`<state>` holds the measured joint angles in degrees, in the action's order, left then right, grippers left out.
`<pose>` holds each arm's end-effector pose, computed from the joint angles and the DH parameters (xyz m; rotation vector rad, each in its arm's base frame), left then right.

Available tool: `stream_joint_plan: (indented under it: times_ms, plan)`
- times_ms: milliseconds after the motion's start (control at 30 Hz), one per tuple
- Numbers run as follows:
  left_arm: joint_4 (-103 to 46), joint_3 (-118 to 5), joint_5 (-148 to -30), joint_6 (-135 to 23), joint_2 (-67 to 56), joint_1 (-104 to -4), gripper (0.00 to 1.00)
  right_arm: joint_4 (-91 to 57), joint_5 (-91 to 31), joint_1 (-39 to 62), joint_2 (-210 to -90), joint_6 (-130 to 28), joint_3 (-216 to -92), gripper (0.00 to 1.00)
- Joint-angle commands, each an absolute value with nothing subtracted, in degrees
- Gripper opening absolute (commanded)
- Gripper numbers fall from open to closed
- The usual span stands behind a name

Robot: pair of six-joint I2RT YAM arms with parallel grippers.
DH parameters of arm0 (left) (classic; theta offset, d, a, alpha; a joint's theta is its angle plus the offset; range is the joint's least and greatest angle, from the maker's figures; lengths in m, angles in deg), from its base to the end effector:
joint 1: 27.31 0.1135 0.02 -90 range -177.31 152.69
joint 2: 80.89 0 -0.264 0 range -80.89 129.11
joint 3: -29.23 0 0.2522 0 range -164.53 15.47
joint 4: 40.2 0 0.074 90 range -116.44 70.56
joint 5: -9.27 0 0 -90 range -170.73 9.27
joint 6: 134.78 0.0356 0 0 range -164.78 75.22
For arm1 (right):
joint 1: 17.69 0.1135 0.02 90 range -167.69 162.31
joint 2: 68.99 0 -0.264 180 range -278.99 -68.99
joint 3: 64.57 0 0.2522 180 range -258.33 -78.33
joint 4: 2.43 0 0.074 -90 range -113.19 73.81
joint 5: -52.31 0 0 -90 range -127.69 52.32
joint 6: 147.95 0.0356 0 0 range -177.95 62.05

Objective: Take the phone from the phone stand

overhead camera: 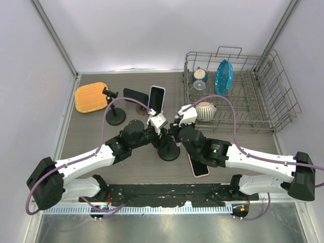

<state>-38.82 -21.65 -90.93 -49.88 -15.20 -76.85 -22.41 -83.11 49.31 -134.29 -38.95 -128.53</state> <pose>0.1638 -0.2018 0.2592 0.8484 1.7352 -0.8170 0.1226 0.2239 0.3115 -0.2572 1.8200 0.2825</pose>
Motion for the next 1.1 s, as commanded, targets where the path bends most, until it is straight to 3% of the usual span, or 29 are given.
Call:
stream_joint_plan:
  times_ms: [0, 133, 267, 333, 667, 833, 1067]
  plan:
    - [-48.41, -21.09, -87.60, -49.18, -12.96, -77.84, 0.52, -16.98, -80.49, 49.55, -133.59, -38.35, -128.26, 0.01]
    - [-52.35, -19.69, -83.47, -48.73, -11.81, -78.73, 0.38, -16.72, -79.17, 49.63, -133.76, -37.91, -127.82, 0.01]
    - [-57.01, -16.70, -81.27, -48.82, -12.42, -79.25, 0.16, -16.54, -77.50, 49.63, -134.03, -37.47, -127.29, 0.01]
    - [-60.87, -14.07, -79.24, -48.56, -12.60, -79.43, 0.10, -16.45, -77.06, 49.55, -133.94, -37.30, -126.68, 0.01]
    - [-71.09, -7.64, -77.57, -48.82, -10.58, -80.66, 0.18, -17.33, -74.34, 49.55, -133.32, -37.74, -126.67, 0.01]
    - [-72.67, -8.52, -74.95, -49.70, -9.09, -81.71, 0.00, -18.73, -72.67, 50.07, -133.85, -37.56, -127.46, 0.01]
    - [-75.22, -6.86, -57.75, -60.42, -9.52, -83.03, 0.00, -29.44, -76.26, 52.97, -136.48, -33.96, -131.94, 0.01]
